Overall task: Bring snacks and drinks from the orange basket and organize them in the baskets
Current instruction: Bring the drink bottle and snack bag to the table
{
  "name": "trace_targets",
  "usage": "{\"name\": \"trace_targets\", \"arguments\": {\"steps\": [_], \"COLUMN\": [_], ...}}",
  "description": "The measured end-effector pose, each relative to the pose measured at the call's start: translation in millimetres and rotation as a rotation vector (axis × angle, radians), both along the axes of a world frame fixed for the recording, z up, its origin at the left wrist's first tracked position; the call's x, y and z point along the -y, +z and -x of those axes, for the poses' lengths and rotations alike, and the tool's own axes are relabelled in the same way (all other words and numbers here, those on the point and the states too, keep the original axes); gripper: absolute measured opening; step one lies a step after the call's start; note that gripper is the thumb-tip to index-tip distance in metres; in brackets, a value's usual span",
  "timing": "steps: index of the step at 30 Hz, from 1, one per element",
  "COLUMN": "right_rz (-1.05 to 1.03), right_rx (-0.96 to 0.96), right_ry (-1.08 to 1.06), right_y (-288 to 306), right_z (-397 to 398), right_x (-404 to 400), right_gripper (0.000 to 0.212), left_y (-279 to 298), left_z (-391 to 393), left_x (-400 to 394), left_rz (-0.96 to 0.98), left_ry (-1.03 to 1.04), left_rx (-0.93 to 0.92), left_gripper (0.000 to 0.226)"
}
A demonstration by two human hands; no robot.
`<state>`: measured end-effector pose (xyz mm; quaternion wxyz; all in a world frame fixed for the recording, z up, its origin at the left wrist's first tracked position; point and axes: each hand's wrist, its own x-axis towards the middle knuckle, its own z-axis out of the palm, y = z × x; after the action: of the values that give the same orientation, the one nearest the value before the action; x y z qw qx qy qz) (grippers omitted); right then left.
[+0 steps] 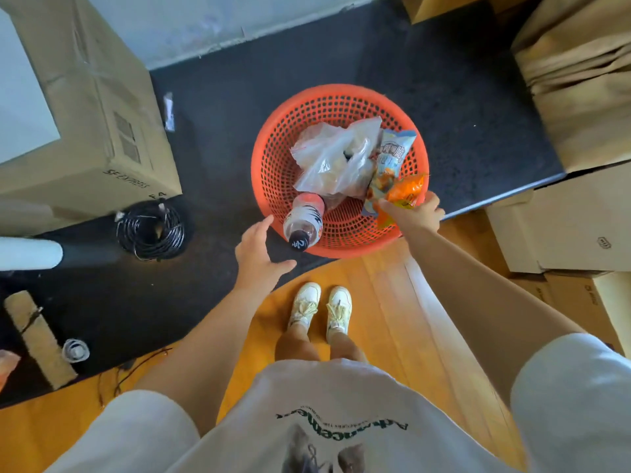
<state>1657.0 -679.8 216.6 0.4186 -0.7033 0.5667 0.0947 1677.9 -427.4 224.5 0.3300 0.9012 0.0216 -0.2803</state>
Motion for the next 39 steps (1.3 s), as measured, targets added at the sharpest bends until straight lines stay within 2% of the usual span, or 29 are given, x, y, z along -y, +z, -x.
{"name": "trace_targets", "arguments": {"steps": [3,9,13,17,21,24,27,31,33,37,39], "right_rz": [0.113,0.222,0.204,0.185,0.156,0.08,-0.028,-0.138,-0.184,-0.283,-0.306], "right_rx": [-0.086,-0.109,-0.107,-0.088,-0.048,0.073,0.225,0.421,0.502,0.633,0.67], "right_ry": [-0.008,0.016,0.005,-0.015,-0.058,-0.175,-0.29,-0.378,-0.407,-0.546,-0.611], "right_y": [-9.1,-21.0,-19.1,-15.5,-9.8,-2.0,7.6,25.9,37.0,59.3,69.7], "right_z": [-14.3,-18.2,-18.6,-17.3,-11.7,-1.9,12.0,31.8,44.5,78.2,101.4], "right_x": [-6.0,-7.4,-6.6,-6.2,-6.6,-7.5,-7.9,-10.2,-13.2,-29.1,-37.6], "right_gripper": [0.103,0.088,0.084,0.083,0.079,0.071,0.05,0.032,0.032,0.041,0.046], "left_y": [-13.3,-26.6,-28.6,-26.4,-24.0,-17.5,-7.9,17.6,39.3,73.8,81.6], "left_z": [-16.6,-31.7,-38.7,-45.0,-45.2,-49.1,-51.1,-51.3,-53.7,-52.0,-46.0], "left_x": [0.3,11.3,16.0,18.1,21.7,21.4,14.6,15.0,23.1,42.7,52.6], "left_rz": [-0.039,0.001,0.026,-0.054,-0.051,0.106,0.295,0.442,0.509,0.74,0.839], "left_ry": [-0.16,-0.345,-0.447,-0.555,-0.58,-0.508,-0.464,-0.411,-0.419,-0.372,-0.297], "left_rx": [0.059,0.101,0.123,0.166,0.137,0.042,-0.063,-0.035,0.003,-0.005,-0.057], "left_gripper": [0.096,0.109,0.102,0.09,0.087,0.086,0.086,0.084,0.078,0.052,0.053]}}
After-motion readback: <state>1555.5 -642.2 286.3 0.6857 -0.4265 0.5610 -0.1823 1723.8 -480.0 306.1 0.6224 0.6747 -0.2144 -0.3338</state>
